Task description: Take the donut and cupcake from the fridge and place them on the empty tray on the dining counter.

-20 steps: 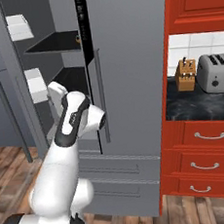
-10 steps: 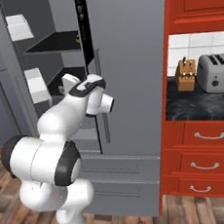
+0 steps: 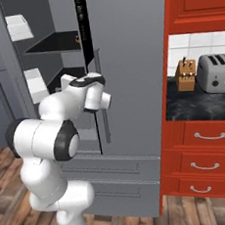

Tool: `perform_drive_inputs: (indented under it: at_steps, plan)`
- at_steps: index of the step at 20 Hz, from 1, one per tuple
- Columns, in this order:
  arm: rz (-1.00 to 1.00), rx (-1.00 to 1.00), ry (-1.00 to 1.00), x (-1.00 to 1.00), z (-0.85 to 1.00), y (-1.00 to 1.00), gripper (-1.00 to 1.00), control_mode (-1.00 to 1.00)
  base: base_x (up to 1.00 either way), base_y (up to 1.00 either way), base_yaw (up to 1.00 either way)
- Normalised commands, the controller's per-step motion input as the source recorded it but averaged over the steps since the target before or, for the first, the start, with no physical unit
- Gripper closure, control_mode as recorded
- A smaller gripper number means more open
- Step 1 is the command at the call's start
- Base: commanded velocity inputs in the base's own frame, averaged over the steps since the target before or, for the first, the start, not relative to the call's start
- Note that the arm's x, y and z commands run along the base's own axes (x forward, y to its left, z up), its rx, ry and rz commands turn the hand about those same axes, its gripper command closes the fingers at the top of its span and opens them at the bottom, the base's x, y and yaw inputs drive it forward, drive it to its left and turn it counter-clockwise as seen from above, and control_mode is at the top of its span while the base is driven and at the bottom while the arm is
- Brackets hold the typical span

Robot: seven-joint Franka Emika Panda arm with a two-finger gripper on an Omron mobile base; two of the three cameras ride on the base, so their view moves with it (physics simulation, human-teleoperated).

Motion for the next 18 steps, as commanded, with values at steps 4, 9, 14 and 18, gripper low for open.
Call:
perform_drive_inputs:
  at_steps: [4, 9, 14, 18]
  plan:
    - [0.32, -0.03, 0.00, -0.41, 0.00, 1.00, 1.00, -1.00, 0.00, 0.00, 0.00]
    - [0.35, 0.00, 0.00, -0.68, 0.00, 1.00, 1.00, -1.00, 0.00, 0.00, 0.00]
    - [0.31, 0.00, -0.01, -0.74, 0.01, 1.00, 1.00, -1.00, 0.00, 0.00, 0.00]
    - [0.05, -0.03, -0.12, -0.26, 0.15, 0.06, 1.00, -1.00, 0.00, 0.00, 0.00]
